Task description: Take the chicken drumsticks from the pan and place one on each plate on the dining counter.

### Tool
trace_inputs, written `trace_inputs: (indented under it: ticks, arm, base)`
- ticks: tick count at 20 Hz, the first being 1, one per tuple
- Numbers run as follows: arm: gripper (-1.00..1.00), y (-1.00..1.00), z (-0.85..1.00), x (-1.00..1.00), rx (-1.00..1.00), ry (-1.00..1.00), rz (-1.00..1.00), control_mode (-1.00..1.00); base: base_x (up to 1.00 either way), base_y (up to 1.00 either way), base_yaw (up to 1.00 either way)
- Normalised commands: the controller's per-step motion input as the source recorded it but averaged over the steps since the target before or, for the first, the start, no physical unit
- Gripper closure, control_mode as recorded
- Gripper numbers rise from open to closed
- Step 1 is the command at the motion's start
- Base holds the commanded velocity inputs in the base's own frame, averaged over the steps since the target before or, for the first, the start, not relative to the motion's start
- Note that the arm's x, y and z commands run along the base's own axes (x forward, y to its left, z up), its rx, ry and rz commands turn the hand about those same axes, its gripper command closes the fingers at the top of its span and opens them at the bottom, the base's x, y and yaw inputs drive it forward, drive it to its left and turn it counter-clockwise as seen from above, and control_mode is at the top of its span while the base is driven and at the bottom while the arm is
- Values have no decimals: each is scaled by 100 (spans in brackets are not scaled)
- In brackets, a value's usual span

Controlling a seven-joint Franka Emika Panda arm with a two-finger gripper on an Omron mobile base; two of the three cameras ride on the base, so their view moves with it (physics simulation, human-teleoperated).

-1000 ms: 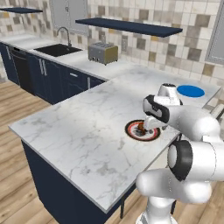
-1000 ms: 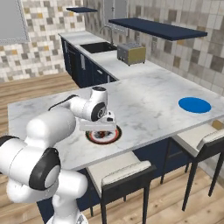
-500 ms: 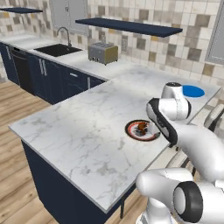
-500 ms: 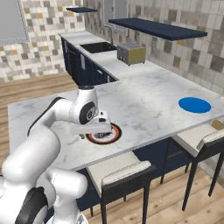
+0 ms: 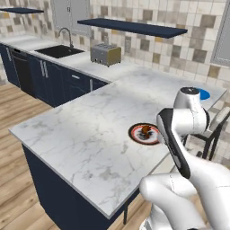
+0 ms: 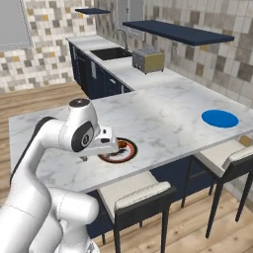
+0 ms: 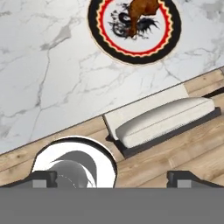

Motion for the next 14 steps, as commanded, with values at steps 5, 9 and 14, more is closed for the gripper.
trace_inputs:
  ticks: [5,9,14]
  arm:
    - [-100,5,3,-28,-3,-6,0,-100]
    - [-100,0,0,-24,0,-13,0,-100]
    - [-100,0,0,-26,0,-24,0,-100]
  base:
    - [0,0,0]
    - [0,0,0]
    - [0,0,0]
